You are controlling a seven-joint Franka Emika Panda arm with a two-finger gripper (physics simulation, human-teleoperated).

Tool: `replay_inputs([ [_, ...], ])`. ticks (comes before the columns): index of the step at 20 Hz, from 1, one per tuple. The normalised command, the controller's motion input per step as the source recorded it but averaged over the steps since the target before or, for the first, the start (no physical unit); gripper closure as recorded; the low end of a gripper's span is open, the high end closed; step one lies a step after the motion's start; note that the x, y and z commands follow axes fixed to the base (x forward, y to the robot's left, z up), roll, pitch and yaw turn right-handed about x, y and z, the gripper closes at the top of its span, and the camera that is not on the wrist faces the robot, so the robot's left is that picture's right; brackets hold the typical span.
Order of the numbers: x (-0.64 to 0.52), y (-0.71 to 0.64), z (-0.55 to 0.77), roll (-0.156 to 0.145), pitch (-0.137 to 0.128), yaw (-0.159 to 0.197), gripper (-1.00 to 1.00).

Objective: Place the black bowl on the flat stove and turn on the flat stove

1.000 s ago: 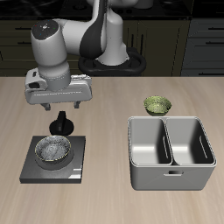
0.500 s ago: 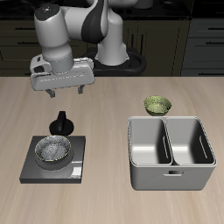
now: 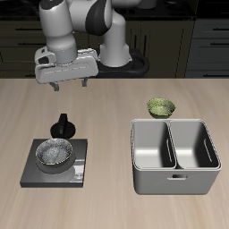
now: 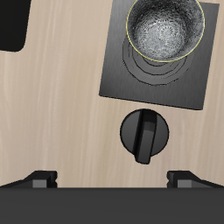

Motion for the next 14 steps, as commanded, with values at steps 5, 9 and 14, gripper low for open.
replay_inputs([
  [5, -0.18, -0.11, 0.05, -0.002, -0.015, 0.007, -1.0],
  [9, -0.18, -0.22, 0.06, -0.007, -0.014, 0.017, -1.0],
  [14, -0.14, -0.23, 0.09, -0.029, -0.036, 0.003, -1.0],
])
